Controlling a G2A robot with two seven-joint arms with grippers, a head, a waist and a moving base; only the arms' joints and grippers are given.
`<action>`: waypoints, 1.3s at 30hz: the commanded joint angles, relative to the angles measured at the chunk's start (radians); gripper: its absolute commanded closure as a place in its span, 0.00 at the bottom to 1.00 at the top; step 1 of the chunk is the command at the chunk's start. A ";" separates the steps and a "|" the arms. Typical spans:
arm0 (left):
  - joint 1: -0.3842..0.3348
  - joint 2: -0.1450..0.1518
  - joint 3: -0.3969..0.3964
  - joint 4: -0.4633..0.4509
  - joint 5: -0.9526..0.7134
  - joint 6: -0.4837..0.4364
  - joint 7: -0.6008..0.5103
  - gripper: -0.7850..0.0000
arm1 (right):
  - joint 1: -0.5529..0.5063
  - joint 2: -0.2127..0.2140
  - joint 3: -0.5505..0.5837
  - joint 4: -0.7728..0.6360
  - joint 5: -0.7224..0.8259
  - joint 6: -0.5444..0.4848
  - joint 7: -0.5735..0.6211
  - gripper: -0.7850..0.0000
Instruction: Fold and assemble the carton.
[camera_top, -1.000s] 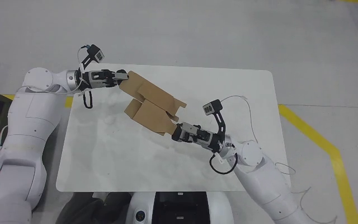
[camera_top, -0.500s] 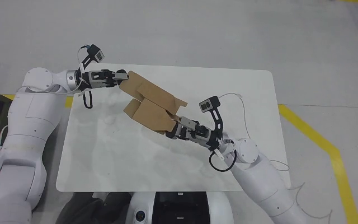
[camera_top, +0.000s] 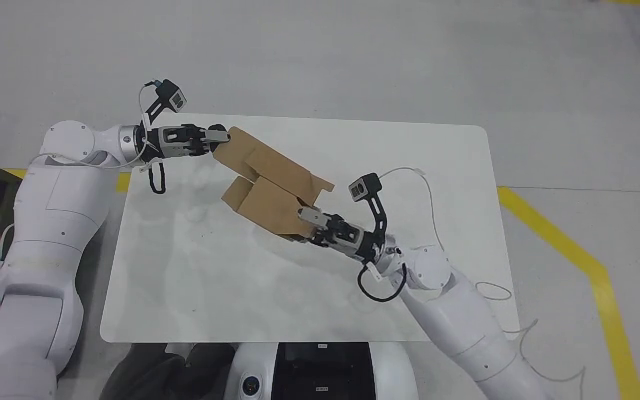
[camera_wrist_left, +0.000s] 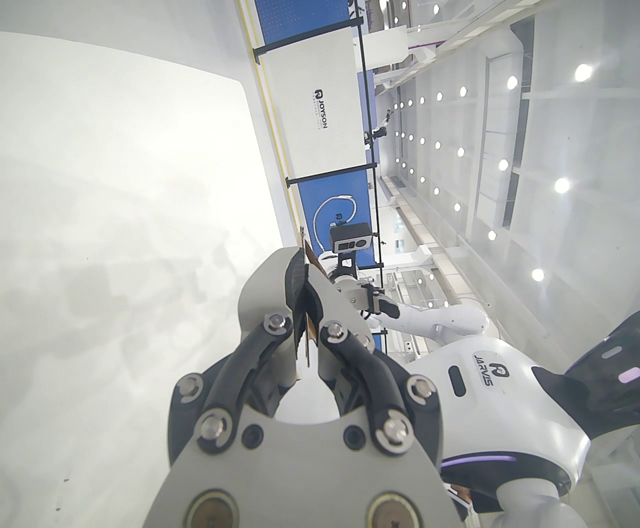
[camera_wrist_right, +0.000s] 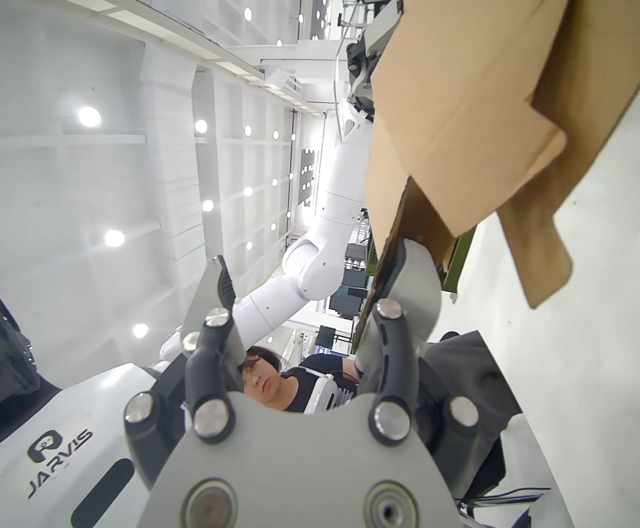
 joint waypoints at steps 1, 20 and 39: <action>0.000 0.000 0.000 0.000 0.000 0.000 0.000 1.00 | -0.002 -0.001 -0.001 -0.003 -0.030 0.001 -0.026 0.56; 0.000 0.000 0.000 0.000 0.000 0.000 0.000 1.00 | -0.037 -0.002 0.000 -0.066 -0.234 0.044 -0.158 1.00; 0.000 0.000 0.000 0.000 0.000 0.000 0.000 0.00 | -0.044 -0.002 0.031 -0.081 -0.197 0.070 -0.139 1.00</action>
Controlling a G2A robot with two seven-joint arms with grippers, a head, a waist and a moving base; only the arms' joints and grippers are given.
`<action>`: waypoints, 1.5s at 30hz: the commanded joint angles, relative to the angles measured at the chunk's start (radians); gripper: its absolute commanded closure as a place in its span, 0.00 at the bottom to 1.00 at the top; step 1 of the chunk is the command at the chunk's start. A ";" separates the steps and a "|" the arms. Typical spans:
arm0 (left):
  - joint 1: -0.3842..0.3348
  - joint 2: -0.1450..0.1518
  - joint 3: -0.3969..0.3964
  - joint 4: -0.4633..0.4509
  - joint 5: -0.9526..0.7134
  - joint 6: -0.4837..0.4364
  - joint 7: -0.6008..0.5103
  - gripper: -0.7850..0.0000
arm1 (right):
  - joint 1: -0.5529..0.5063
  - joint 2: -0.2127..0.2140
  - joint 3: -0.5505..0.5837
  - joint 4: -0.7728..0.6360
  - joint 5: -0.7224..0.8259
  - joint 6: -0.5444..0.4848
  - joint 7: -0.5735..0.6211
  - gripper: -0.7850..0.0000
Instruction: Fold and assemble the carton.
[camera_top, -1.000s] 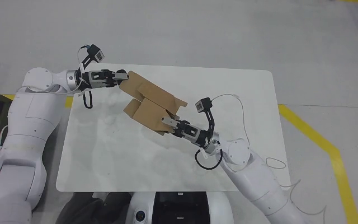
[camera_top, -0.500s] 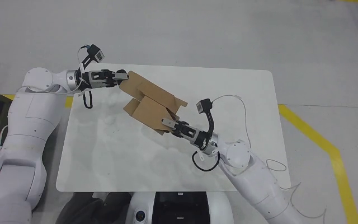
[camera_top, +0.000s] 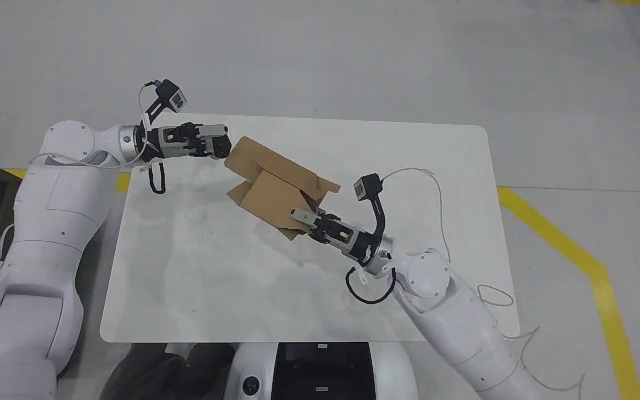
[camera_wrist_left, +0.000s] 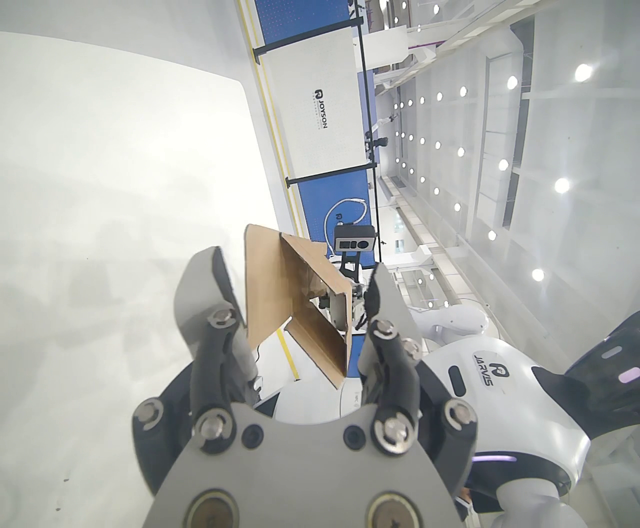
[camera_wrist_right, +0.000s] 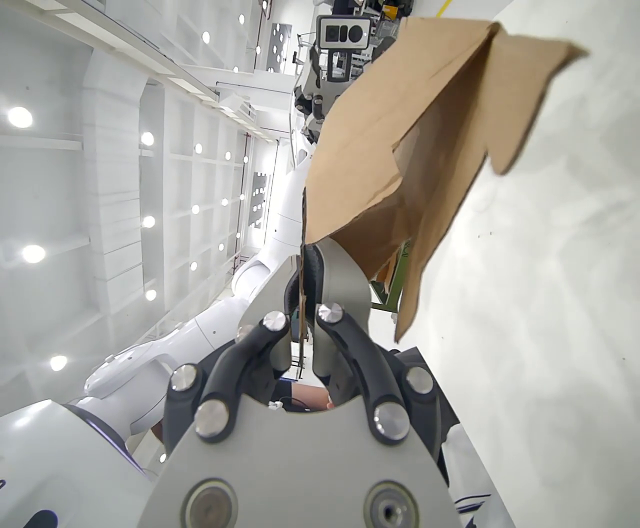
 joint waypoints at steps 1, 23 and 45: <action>0.000 0.000 0.000 0.000 0.000 0.000 0.000 0.00 | -0.002 0.002 0.013 -0.004 0.018 0.003 0.015 1.00; 0.015 0.000 0.001 -0.026 0.010 0.002 0.023 0.00 | 0.017 0.033 0.103 0.043 0.173 0.093 0.330 1.00; 0.162 0.042 -0.037 -0.317 0.005 0.225 -0.105 0.00 | 0.139 0.012 0.045 0.207 0.189 -0.043 0.395 1.00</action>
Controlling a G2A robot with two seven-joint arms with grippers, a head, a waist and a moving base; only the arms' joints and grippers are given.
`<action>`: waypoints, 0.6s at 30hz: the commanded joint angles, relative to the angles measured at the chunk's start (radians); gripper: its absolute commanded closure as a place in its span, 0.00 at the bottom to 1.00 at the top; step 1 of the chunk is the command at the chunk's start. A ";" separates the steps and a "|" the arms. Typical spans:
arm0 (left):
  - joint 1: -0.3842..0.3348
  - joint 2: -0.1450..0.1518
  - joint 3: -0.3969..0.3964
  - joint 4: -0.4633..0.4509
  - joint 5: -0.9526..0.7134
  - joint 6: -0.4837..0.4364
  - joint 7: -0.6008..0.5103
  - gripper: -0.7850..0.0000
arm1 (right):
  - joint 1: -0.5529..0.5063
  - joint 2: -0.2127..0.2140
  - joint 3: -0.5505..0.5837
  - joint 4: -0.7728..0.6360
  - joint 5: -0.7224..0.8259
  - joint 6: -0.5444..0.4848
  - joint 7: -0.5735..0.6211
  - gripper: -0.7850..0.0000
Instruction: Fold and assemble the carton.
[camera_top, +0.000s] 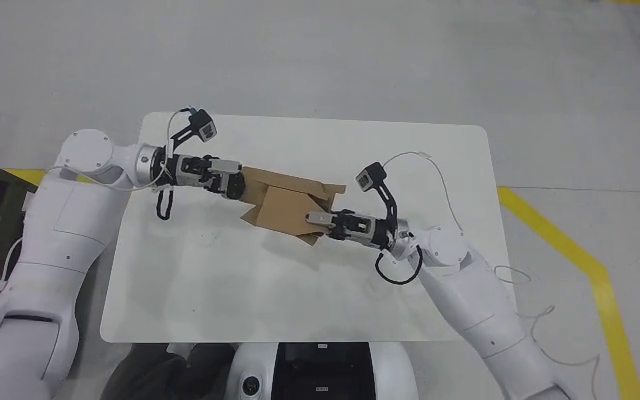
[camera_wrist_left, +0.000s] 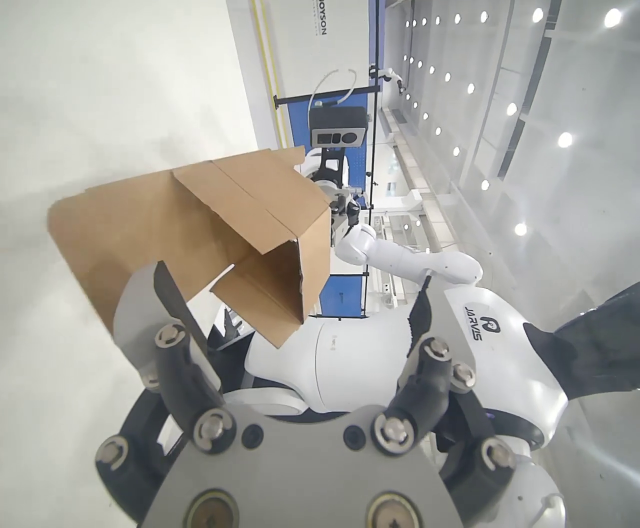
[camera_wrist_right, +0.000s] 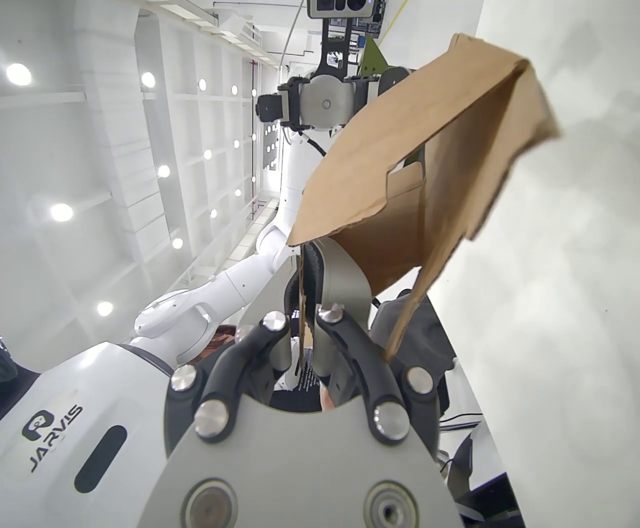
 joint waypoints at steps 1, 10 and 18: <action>0.000 0.004 0.010 -0.011 -0.007 0.020 0.000 0.00 | 0.003 -0.002 -0.005 0.008 0.000 -0.010 -0.001 1.00; -0.012 0.006 0.061 0.013 -0.068 0.043 0.000 0.00 | 0.008 -0.012 -0.042 0.032 0.025 -0.012 -0.002 1.00; -0.026 0.010 0.109 0.023 -0.107 0.049 0.000 0.00 | 0.008 -0.023 -0.053 0.046 0.067 -0.033 -0.047 1.00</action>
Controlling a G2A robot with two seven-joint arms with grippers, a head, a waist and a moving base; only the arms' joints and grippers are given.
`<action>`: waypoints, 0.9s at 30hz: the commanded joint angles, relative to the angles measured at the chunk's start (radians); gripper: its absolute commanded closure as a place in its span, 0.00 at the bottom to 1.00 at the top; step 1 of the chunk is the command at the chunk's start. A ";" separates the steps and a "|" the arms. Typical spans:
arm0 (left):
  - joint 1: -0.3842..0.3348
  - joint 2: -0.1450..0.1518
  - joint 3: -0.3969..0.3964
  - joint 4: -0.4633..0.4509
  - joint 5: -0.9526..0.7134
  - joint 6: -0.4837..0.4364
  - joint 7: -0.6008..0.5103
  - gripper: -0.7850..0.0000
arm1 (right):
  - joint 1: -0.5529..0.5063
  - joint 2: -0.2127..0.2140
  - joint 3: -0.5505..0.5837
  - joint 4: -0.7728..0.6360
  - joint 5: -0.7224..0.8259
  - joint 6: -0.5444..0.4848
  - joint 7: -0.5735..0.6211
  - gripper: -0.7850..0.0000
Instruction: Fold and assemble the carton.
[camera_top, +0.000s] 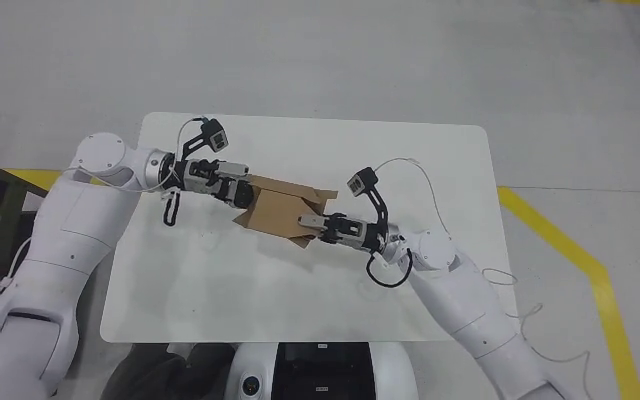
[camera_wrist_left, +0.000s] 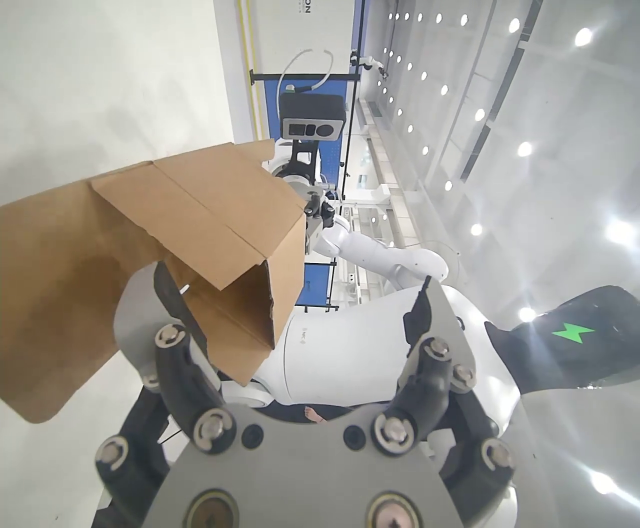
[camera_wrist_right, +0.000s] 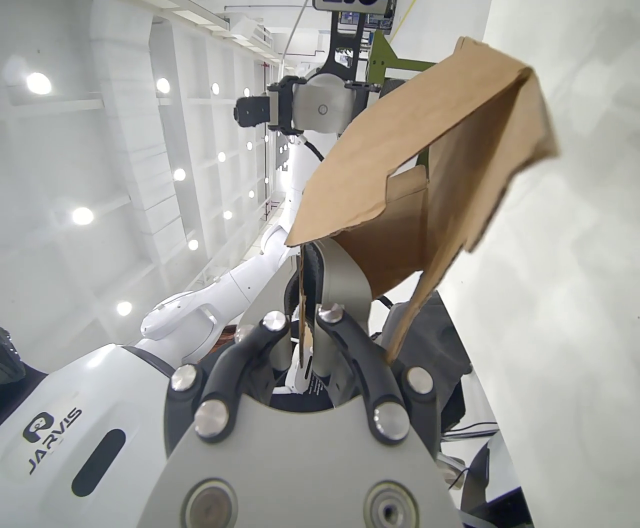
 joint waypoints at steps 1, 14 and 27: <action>-0.003 0.002 0.010 0.001 -0.009 0.001 0.000 0.00 | 0.002 -0.002 0.001 0.004 0.006 -0.004 -0.010 1.00; -0.014 0.023 0.078 -0.027 -0.121 0.013 0.000 0.00 | 0.020 -0.018 -0.027 0.034 0.019 0.008 -0.043 1.00; -0.039 0.046 0.140 -0.026 -0.217 0.000 0.000 0.16 | 0.037 -0.036 -0.045 0.076 0.077 0.017 -0.051 1.00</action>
